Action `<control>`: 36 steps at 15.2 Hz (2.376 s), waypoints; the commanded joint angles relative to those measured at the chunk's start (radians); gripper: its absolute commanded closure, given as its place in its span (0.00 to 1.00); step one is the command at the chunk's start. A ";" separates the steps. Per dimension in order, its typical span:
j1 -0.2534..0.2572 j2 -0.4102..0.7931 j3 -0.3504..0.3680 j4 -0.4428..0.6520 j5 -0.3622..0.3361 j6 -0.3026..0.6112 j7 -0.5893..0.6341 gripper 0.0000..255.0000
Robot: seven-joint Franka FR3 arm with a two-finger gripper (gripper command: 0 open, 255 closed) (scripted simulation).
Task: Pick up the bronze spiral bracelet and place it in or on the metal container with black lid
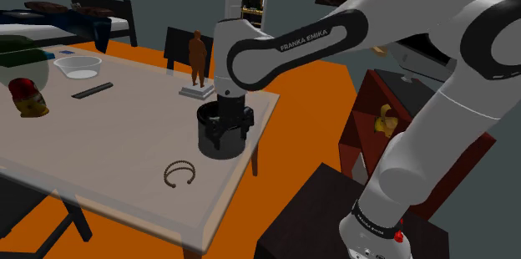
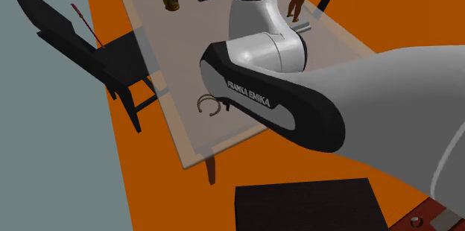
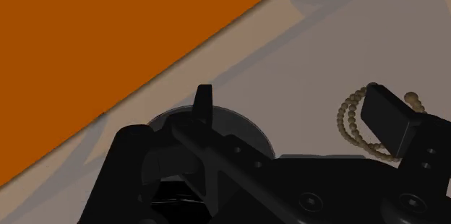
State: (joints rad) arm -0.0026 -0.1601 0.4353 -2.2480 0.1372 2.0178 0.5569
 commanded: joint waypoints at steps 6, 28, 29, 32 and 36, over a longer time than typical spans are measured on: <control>0.035 0.307 0.053 0.198 -0.164 0.084 0.232 0.00; 0.090 0.499 0.027 0.269 -0.274 0.181 0.346 1.00; 0.090 0.499 0.027 0.269 -0.274 0.181 0.346 1.00; 0.091 0.499 0.027 0.269 -0.274 0.182 0.346 1.00; 0.089 0.491 0.030 0.272 -0.269 0.171 0.344 1.00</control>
State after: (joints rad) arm 0.0870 0.3347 0.4639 -1.9784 -0.1345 2.1949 0.9020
